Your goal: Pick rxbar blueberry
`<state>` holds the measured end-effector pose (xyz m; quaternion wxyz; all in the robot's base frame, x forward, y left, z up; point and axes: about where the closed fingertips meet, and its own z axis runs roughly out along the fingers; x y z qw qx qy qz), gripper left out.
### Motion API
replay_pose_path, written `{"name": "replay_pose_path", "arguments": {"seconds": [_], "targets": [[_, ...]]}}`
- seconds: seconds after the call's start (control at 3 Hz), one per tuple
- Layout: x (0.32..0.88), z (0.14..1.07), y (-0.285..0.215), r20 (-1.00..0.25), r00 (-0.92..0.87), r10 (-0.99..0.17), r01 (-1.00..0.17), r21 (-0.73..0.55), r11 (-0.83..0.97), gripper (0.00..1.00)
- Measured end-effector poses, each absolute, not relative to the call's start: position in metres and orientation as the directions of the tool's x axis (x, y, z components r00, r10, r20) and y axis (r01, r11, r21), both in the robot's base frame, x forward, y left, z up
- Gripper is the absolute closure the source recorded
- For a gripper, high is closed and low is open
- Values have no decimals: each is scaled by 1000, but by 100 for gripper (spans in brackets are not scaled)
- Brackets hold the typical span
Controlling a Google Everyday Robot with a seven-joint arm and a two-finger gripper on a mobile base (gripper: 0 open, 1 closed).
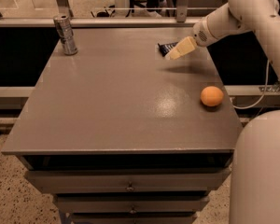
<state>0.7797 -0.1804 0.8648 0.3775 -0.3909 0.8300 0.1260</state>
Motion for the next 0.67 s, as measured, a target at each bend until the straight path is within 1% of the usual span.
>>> {"name": "replay_pose_path", "arguments": {"seconds": [0.33,0.67], "targets": [[799,856,-179,-761,-441,-475,-702,-37,711,0],[813,855,-180,-785,-455,-421,-667,-12,745,0]]}}
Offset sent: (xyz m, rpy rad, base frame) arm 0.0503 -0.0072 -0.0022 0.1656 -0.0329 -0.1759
